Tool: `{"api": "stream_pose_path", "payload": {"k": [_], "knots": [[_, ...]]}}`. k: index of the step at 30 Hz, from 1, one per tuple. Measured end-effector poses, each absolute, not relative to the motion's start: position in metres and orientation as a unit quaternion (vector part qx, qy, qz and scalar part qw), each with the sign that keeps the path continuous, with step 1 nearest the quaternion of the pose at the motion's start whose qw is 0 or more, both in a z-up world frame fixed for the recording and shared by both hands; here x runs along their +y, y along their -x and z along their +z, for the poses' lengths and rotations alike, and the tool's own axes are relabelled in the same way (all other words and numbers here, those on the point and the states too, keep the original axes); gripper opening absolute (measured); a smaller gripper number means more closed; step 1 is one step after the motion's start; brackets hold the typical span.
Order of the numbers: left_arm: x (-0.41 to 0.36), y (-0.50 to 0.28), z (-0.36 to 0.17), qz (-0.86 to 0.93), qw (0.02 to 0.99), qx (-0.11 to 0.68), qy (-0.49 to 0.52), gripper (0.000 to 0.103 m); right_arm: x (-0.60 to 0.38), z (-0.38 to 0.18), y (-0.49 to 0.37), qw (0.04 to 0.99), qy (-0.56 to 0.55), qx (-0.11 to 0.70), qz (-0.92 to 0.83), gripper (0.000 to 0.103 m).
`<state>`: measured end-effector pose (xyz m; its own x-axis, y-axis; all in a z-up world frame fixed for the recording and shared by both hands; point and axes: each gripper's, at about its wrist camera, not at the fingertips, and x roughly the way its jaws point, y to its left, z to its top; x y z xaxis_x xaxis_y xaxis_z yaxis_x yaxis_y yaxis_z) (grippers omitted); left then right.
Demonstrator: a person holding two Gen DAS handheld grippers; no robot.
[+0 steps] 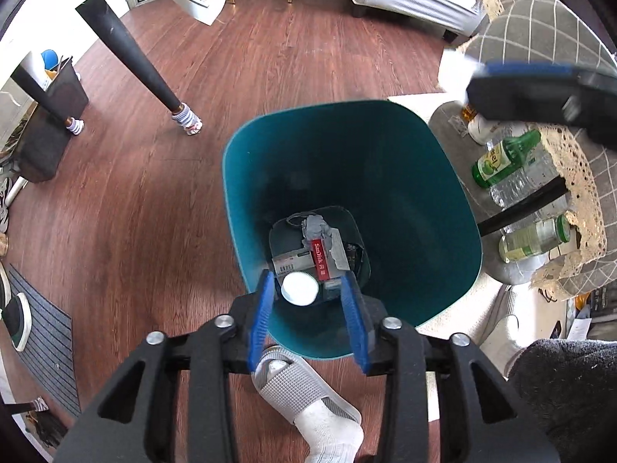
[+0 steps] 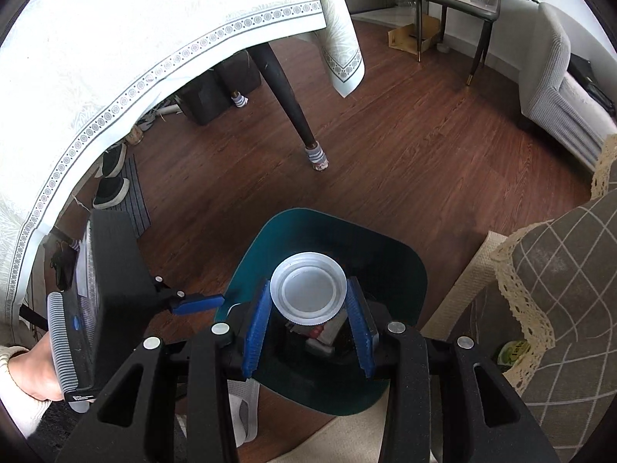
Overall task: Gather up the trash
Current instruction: 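Carry the cap and lid over the teal bin and open both grippers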
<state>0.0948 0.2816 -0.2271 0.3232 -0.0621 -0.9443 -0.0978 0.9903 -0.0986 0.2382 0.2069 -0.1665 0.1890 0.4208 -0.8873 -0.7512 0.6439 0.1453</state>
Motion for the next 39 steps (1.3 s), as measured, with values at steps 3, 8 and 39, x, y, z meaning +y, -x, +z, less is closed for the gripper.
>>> {"api": "stream_pose_path", "payload": {"k": [3,8,39], "knots": [[0.285,-0.094,-0.221,0.011,0.816,0.573,0.077,0.054,0.209,-0.177,-0.240,0.748,0.167,0.515,0.384,0.040],[0.289,-0.092,-0.204,0.014,0.830,0.551,0.083,0.058,0.211,-0.191,-0.242,0.739,0.173,0.530,0.378,0.040],[0.277,-0.086,-0.054,0.010,0.918,0.388,0.084,0.040,0.185,-0.234,-0.235,0.702,0.204,0.578,0.362,0.060]]}}
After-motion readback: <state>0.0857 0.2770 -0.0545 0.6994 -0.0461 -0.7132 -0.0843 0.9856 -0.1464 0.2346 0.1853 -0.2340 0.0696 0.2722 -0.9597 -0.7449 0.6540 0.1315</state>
